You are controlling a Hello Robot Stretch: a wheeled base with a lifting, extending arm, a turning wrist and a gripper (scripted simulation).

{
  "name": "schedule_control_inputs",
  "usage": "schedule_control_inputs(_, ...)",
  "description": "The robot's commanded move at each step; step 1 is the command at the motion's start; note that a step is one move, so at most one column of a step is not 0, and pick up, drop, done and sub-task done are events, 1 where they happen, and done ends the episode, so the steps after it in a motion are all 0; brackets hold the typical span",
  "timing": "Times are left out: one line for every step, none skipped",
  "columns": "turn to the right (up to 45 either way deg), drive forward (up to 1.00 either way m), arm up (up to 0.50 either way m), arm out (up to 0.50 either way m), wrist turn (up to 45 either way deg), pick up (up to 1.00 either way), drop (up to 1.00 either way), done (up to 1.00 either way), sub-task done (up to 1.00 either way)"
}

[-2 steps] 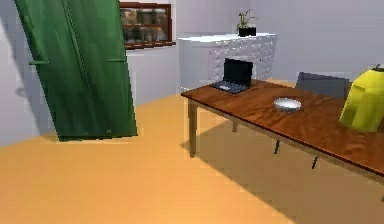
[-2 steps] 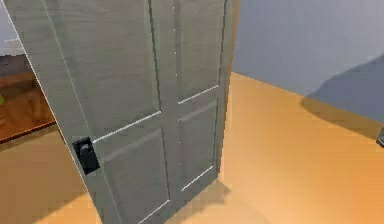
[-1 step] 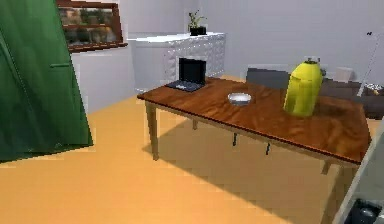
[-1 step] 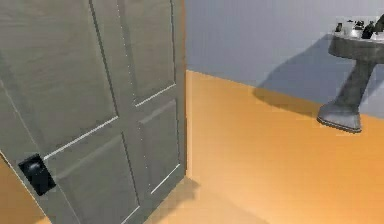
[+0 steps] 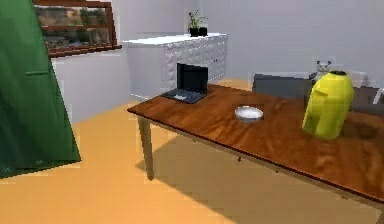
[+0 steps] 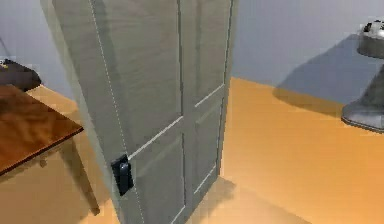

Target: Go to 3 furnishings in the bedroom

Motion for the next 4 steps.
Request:
schedule_control_inputs(18.0, 0.00, 0.00, 0.00, 0.0, 0.00, 0.00, 0.00, 0.00)
schedule_control_inputs(0.0, 0.00, 0.00, 0.00, 0.0, 0.00, 0.00, 0.00, 1.00)
schedule_control_inputs(-45.0, 0.00, 0.00, 0.00, 0.0, 0.00, 0.00, 0.00, 0.00)
schedule_control_inputs(-45.0, 0.00, 0.00, 0.00, 0.0, 0.00, 0.00, 0.00, 0.00)
